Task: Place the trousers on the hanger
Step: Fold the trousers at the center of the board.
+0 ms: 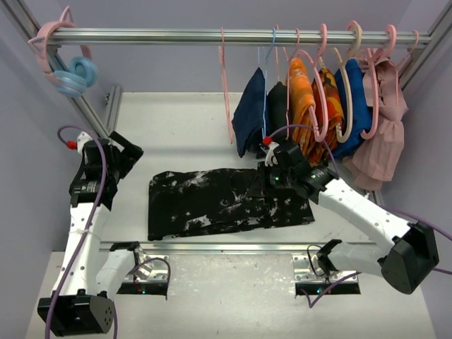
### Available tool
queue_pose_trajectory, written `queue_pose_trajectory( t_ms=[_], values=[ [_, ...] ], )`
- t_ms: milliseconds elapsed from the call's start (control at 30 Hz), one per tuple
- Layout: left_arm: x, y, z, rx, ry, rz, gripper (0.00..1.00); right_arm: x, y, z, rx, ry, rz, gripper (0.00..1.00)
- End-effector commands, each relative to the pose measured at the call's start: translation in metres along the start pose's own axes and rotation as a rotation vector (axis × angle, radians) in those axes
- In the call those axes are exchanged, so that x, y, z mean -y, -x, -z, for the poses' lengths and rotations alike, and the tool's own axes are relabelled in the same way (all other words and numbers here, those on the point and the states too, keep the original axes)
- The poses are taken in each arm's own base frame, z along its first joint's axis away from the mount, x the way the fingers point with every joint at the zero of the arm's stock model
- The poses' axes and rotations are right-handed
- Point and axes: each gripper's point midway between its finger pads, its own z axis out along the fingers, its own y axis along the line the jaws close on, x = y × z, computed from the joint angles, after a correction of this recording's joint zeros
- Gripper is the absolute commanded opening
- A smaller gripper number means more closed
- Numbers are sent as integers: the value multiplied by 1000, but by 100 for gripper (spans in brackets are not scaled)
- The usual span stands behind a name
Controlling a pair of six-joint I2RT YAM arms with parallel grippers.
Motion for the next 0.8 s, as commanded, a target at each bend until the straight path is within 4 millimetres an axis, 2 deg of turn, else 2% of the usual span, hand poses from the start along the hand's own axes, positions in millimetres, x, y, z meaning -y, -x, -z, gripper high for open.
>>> queue_pose_trajectory(
  t_ms=[0,100,233,433,567,667,700,733,767],
  values=[
    [47,-24,6,-83,-327,-65,100,8,36,37,152,-128,33,0],
    [50,-46,6,-148,-378,-86,100,29,42,52,193,-243,37,0],
    [64,-79,6,-204,-422,-166,100,75,36,68,180,-441,24,0],
    [80,-122,8,-276,-427,-251,100,119,25,78,142,-572,-15,0],
    [81,-137,5,-288,-425,-263,100,140,14,75,81,-653,-10,2],
    [78,-156,2,-327,-427,-272,100,155,3,70,26,-713,-15,11],
    [77,-161,2,-336,-430,-277,100,159,2,70,20,-733,-17,20],
    [78,-167,1,-345,-437,-285,100,165,0,71,12,-766,-23,37],
    [76,-174,0,-357,-433,-298,100,168,-2,72,7,-788,-31,43]
  ],
)
